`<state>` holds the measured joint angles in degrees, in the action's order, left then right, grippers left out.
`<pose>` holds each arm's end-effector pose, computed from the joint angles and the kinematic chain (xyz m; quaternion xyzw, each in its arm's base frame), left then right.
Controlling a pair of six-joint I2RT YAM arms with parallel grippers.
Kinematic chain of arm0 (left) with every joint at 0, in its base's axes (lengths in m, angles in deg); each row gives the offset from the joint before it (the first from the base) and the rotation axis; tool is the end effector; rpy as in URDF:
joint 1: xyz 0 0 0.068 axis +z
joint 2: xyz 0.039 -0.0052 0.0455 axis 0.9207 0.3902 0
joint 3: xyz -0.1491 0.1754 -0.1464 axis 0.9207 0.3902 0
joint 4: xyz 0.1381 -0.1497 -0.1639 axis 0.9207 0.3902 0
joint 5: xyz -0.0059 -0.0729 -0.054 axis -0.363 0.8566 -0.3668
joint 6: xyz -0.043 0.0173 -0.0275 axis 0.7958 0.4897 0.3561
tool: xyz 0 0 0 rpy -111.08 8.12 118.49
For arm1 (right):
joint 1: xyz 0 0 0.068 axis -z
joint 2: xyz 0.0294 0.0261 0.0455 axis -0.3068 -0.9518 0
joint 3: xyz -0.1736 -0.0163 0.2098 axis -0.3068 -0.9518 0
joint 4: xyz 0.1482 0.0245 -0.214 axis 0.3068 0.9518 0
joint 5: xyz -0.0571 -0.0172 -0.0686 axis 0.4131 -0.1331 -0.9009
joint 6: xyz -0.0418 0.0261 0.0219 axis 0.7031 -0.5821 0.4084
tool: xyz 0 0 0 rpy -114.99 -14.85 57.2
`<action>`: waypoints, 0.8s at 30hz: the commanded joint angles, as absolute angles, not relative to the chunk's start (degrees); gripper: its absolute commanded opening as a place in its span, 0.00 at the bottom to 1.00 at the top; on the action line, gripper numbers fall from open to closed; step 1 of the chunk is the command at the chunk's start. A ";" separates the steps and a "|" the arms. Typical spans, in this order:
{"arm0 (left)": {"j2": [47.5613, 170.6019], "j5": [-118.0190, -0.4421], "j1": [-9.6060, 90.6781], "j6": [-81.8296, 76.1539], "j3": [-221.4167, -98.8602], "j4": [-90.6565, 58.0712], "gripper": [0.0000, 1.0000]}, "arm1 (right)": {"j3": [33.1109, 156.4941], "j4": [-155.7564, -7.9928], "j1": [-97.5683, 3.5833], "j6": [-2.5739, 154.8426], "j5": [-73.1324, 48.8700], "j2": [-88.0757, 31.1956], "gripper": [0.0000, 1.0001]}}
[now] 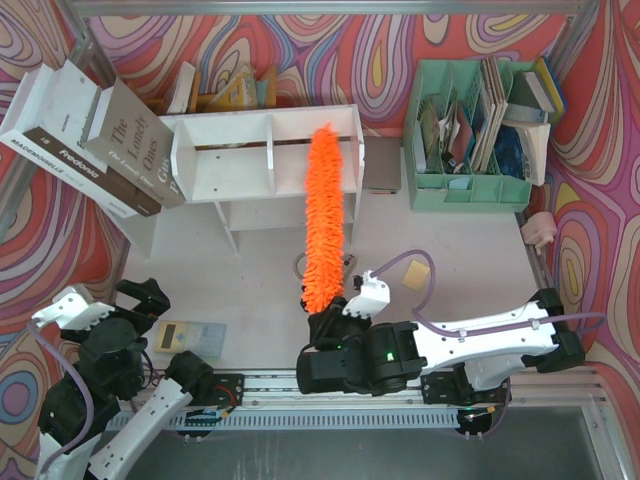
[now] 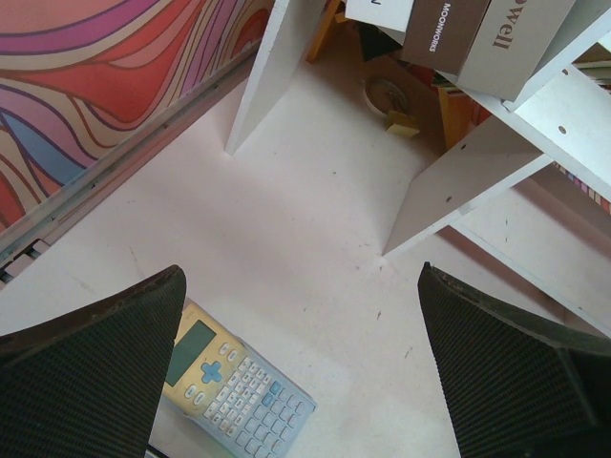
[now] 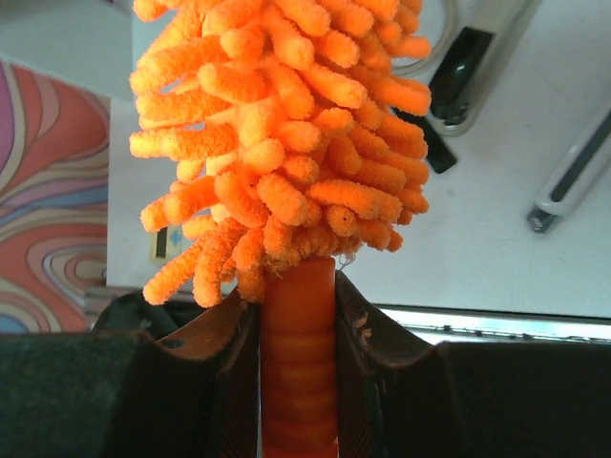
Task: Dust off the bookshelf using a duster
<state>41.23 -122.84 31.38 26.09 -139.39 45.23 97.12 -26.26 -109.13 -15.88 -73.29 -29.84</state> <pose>0.0041 0.0329 0.3359 -0.3105 0.6927 -0.0393 0.6498 0.0225 0.2815 0.3328 0.1705 0.8546 0.2630 0.4141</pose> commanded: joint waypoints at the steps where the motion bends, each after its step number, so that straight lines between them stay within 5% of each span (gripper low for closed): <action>1: 40.97 -123.48 31.09 25.93 -138.79 45.53 0.98 | 99.28 -6.72 -108.36 -35.03 -77.70 -31.04 0.00; 5: 41.05 -123.48 31.09 25.95 -138.82 45.58 0.98 | 98.83 -10.84 -108.28 -30.98 -77.54 -30.95 0.00; 13: 41.06 -123.48 31.09 25.96 -138.85 45.58 0.98 | 92.85 -46.80 -108.37 4.27 -74.83 -27.18 0.00; 24: 41.12 -123.57 31.09 26.10 -138.83 45.59 0.98 | 96.10 -22.35 -108.38 -19.02 -78.80 -27.00 0.00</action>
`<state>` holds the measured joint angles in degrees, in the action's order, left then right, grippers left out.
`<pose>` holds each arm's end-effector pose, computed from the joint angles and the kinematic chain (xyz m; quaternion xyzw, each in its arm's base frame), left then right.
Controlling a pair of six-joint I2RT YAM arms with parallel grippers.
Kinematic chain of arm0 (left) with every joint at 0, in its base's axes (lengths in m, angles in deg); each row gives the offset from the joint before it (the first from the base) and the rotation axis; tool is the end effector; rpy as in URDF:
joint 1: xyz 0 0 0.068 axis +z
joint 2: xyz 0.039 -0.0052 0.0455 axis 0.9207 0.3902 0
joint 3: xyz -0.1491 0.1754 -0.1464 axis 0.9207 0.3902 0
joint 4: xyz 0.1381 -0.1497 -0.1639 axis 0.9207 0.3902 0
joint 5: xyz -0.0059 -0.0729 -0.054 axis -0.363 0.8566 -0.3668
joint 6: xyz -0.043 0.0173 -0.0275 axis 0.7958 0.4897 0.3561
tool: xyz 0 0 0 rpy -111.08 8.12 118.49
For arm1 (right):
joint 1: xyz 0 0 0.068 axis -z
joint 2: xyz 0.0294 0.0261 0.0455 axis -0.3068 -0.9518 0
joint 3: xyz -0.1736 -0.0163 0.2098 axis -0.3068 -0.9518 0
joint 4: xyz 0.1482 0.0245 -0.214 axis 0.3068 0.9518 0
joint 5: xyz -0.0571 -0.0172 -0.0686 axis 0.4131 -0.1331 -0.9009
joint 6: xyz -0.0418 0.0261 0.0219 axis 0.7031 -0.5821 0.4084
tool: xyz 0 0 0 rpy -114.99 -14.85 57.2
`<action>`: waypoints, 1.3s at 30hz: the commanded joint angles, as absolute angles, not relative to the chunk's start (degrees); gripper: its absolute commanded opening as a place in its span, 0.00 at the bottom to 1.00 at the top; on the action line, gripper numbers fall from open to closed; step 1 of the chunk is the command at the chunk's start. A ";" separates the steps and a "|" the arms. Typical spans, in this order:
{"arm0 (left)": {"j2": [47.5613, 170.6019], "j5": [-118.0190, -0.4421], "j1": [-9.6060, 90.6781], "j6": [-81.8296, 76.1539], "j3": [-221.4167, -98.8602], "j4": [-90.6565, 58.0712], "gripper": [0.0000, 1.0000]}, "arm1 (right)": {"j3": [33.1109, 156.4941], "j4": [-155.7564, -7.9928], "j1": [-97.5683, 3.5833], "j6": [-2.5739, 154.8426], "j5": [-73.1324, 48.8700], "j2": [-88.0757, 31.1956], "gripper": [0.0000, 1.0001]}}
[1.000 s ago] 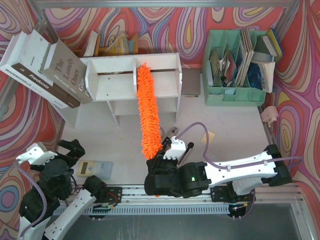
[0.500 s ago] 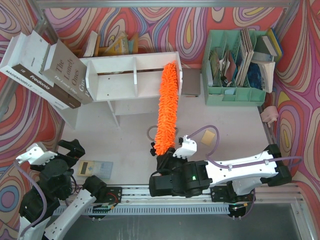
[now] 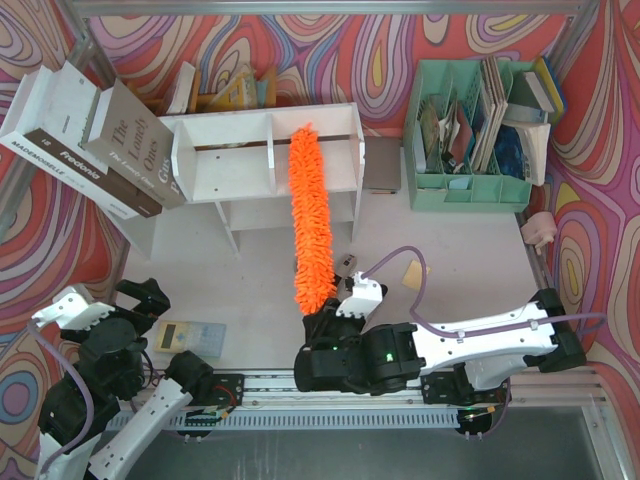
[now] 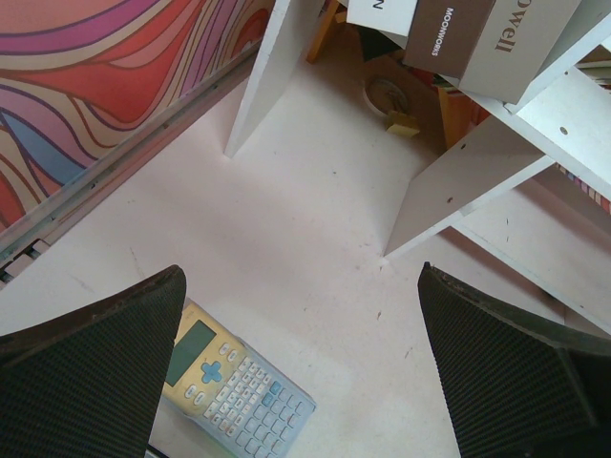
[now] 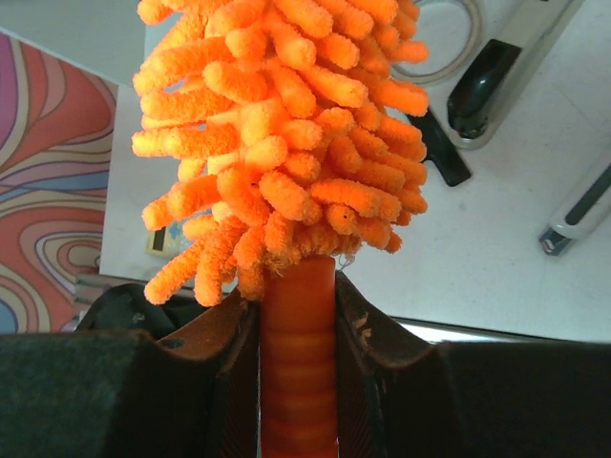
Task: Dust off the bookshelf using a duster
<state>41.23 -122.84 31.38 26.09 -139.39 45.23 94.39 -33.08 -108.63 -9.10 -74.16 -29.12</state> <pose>0.0041 0.0329 0.3359 -0.3105 0.6927 -0.0393 0.6498 0.0252 0.2858 0.3281 0.1434 0.8489 0.2712 0.4305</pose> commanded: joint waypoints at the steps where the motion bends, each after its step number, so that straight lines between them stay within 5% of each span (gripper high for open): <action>1: 41.14 -123.57 31.09 26.07 -138.80 45.65 0.98 | 96.34 -20.45 -108.34 -20.42 -78.95 -26.91 0.00; 19: 41.32 -123.55 31.10 26.04 -138.85 45.61 0.98 | 100.14 -18.45 -108.39 -17.46 -82.36 -25.41 0.00; 39: 41.68 -123.48 31.09 25.90 -138.74 45.42 0.98 | 97.95 -45.68 -108.39 8.96 -76.75 -27.25 0.00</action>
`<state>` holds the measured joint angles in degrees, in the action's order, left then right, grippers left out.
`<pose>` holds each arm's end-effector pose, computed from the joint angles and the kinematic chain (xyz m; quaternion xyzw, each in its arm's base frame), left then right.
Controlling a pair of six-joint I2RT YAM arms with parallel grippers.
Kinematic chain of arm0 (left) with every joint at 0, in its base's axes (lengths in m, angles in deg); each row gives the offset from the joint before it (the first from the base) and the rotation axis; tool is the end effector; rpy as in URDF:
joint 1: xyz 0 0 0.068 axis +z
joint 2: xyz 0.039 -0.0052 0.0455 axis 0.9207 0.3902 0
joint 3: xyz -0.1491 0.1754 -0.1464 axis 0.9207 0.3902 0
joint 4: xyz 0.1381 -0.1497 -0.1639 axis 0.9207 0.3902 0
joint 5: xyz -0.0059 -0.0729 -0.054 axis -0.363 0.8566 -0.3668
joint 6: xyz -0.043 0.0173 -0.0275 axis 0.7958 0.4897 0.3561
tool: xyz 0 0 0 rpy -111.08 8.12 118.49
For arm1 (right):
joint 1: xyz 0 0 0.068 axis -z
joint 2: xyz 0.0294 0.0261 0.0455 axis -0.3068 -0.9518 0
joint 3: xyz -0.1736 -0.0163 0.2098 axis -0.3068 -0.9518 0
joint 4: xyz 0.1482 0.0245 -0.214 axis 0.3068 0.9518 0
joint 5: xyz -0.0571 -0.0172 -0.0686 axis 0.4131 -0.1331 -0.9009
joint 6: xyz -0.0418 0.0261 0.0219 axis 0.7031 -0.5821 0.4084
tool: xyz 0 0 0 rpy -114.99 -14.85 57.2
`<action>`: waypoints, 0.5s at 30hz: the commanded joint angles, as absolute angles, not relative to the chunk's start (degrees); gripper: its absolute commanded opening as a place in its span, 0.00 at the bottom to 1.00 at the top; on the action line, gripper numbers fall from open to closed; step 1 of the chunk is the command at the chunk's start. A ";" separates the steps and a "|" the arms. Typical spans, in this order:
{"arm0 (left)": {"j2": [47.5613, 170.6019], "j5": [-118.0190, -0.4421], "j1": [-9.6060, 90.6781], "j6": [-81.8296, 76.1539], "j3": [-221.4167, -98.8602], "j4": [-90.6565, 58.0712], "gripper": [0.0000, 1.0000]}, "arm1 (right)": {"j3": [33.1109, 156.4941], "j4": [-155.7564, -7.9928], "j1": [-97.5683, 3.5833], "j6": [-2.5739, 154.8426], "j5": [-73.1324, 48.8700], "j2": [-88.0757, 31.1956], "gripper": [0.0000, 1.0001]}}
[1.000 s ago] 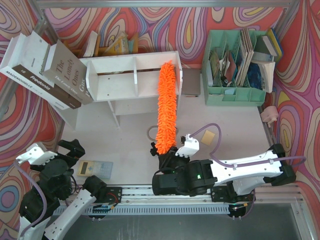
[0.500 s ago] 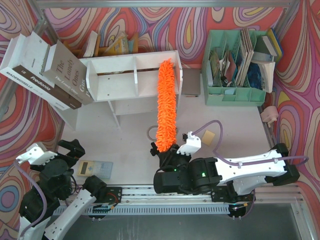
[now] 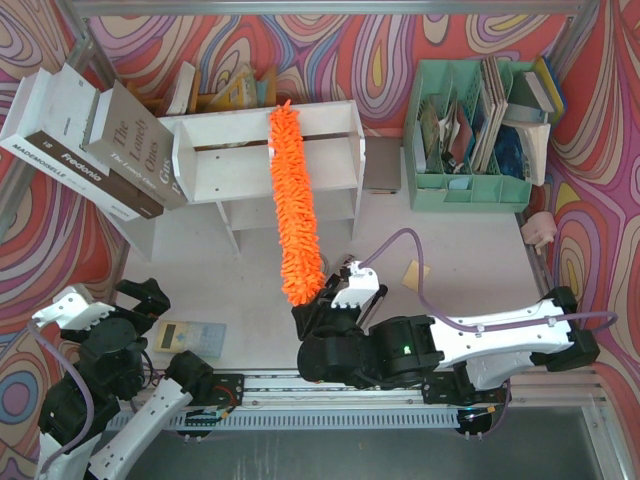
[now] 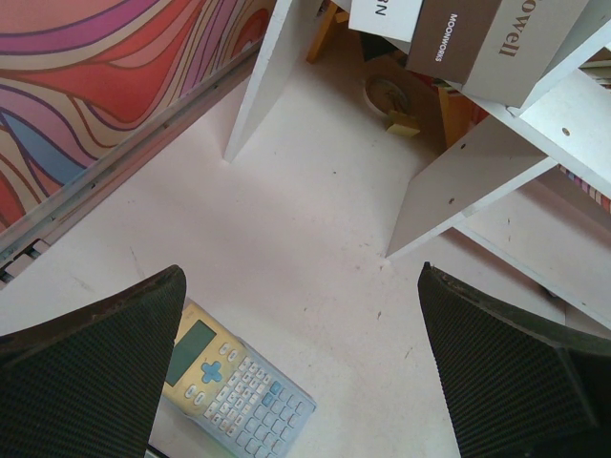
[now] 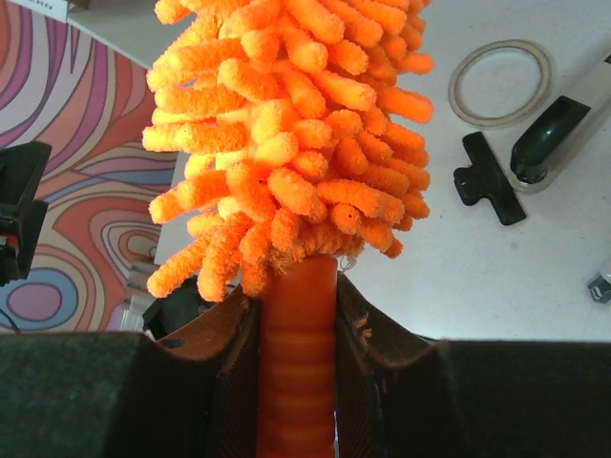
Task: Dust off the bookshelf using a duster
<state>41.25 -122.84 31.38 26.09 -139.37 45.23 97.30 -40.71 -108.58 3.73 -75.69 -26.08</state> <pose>0.0042 0.0328 0.3359 -0.3104 0.6929 -0.0391 0.6497 0.0260 0.2837 0.3667 0.1075 0.8229 0.3178 0.4586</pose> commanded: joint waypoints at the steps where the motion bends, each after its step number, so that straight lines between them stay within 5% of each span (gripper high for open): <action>1: 41.67 -123.48 31.09 25.84 -138.80 45.48 0.98 | 98.08 -45.99 -108.37 9.38 -76.22 -27.59 0.00; 15: 41.65 -123.40 31.09 25.91 -138.79 45.42 0.98 | 94.79 -37.05 -108.31 -1.51 -72.66 -28.25 0.00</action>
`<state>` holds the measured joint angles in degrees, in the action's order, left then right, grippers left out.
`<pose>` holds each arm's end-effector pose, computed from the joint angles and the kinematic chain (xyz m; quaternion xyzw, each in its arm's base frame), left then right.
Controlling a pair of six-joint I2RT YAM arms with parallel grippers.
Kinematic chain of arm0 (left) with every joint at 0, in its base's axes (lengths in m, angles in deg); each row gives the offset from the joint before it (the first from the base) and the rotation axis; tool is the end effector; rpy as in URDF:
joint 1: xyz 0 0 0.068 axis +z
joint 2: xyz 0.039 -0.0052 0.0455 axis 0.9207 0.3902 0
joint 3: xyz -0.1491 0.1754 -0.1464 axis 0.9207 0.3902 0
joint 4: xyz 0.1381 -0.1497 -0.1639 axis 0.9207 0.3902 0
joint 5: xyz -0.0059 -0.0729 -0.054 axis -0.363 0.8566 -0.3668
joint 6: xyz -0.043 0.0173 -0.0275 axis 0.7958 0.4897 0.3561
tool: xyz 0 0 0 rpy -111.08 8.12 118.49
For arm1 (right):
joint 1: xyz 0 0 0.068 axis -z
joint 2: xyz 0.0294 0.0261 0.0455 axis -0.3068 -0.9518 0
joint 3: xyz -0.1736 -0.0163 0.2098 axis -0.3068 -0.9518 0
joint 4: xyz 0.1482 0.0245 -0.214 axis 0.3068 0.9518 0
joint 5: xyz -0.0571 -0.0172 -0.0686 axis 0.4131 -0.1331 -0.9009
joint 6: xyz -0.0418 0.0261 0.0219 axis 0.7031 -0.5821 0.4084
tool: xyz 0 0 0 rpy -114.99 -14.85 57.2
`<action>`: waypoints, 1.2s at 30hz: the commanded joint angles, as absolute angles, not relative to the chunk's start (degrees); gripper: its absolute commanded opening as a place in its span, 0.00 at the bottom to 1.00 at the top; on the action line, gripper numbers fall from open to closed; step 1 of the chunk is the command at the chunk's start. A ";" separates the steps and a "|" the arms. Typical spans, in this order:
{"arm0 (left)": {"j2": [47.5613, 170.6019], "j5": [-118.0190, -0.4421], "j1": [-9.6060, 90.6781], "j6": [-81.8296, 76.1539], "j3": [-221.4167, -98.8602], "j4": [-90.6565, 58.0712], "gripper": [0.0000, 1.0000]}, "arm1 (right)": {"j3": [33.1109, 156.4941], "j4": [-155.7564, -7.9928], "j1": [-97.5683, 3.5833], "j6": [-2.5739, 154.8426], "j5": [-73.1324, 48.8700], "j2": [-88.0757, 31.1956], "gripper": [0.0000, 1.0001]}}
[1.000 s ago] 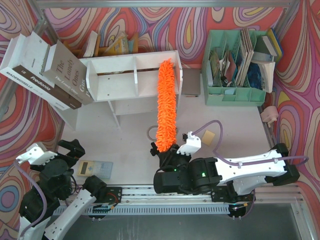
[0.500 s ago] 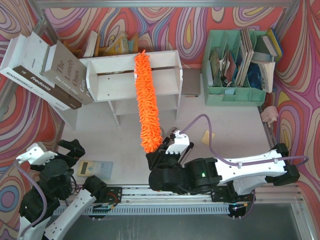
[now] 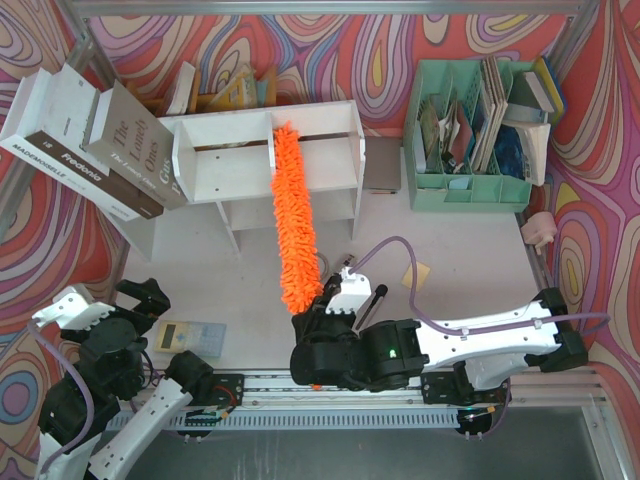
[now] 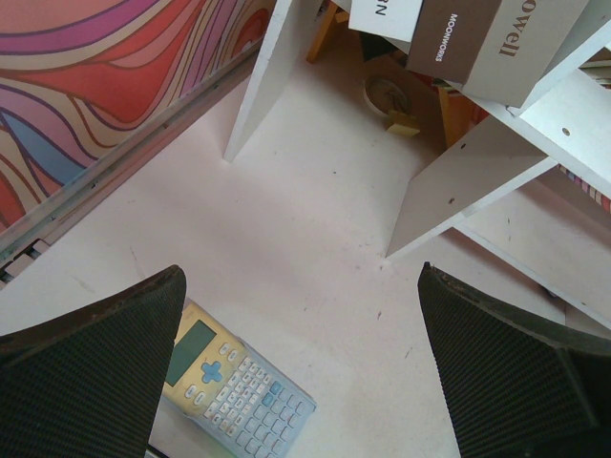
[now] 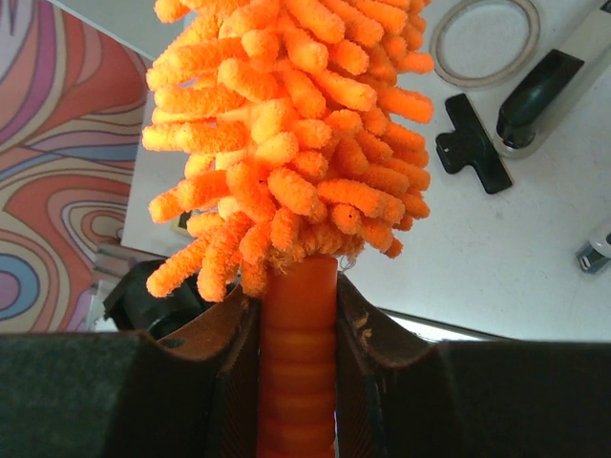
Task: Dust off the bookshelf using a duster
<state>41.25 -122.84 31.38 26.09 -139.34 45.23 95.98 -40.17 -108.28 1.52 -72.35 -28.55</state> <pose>0.0043 0.0328 0.3358 -0.3103 0.6930 -0.0389 0.6496 0.0262 0.2942 0.3460 0.0977 0.8435 0.3008 0.4342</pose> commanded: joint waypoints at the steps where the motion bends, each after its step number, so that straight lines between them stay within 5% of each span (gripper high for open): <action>1: 41.67 -123.43 31.09 25.90 -138.84 45.48 0.98 | 94.75 -36.85 -108.33 -1.63 -72.65 -28.23 0.00; 15: 42.38 -123.54 31.09 25.95 -138.95 45.55 0.98 | 97.04 -6.38 -108.30 -28.03 -82.16 -23.81 0.00; 36: 42.56 -123.72 31.09 26.10 -138.89 45.75 0.98 | 96.69 -48.04 -108.26 23.46 -85.04 -15.87 0.00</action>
<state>41.99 -122.84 31.38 26.09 -139.34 45.25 95.50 -39.12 -108.54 11.97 -80.06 -17.23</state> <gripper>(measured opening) 0.984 0.330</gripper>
